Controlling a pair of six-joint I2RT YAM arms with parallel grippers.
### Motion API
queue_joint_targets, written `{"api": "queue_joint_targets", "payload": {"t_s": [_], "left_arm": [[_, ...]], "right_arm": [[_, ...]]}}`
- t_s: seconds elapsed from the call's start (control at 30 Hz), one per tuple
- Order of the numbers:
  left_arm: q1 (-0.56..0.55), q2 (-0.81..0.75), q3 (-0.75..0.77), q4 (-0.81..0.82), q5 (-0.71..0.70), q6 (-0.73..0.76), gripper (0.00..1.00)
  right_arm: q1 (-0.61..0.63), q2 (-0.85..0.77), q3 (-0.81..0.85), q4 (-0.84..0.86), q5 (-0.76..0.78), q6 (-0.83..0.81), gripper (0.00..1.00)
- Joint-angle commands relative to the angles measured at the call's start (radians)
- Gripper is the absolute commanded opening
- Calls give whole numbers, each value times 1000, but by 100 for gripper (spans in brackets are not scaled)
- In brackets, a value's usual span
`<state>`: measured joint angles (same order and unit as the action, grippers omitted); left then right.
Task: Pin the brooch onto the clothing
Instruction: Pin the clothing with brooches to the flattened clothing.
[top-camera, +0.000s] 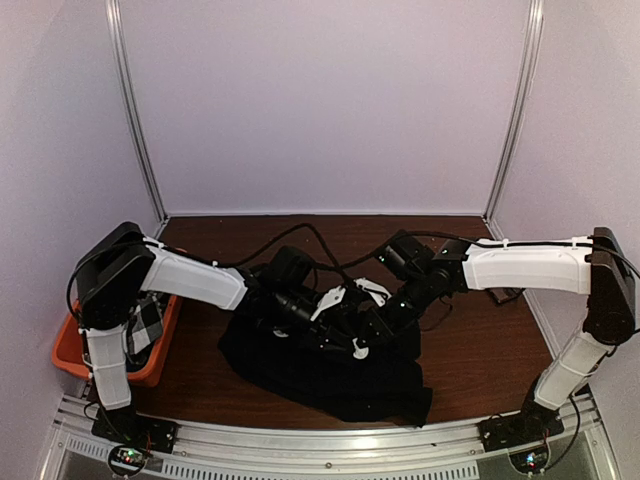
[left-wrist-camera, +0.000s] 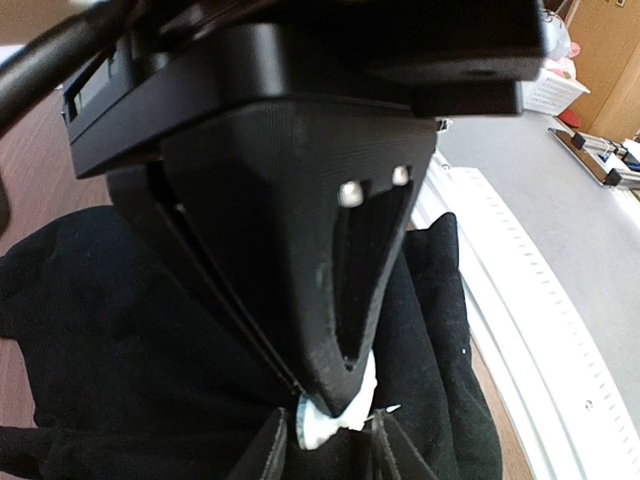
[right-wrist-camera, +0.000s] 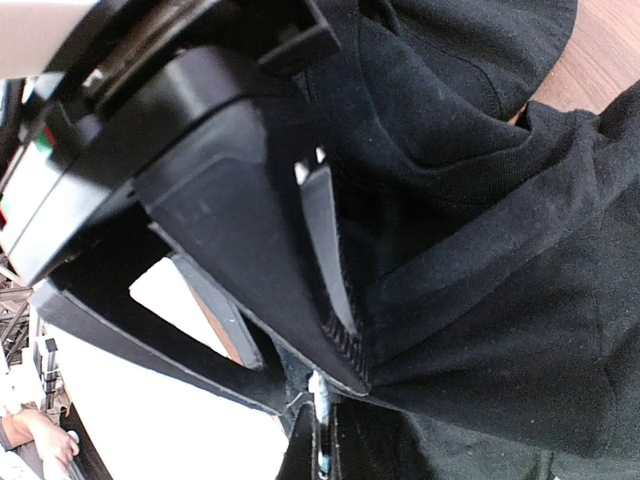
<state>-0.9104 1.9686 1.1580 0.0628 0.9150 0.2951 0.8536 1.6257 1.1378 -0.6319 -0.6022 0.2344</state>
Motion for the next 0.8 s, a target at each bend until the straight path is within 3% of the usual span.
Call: {"api": "queue_joint_targets", "payload": {"t_s": [0.0,0.23,0.57,0.77], "left_arm": [[-4,33,16,26,52,-24,27],[-3,41,15,25,50,-25,26],[-4,43,0,90,40,-73,8],[-4,47,-1,96,51,-80,7]], "right_arm": [[10,-12,-7,50,3,-15,0],[9,-22,-9,61,-11,-14,0],[11,-17,-23,74,-14,-8,0],[10,-27,-21,70,14,-16,0]]}}
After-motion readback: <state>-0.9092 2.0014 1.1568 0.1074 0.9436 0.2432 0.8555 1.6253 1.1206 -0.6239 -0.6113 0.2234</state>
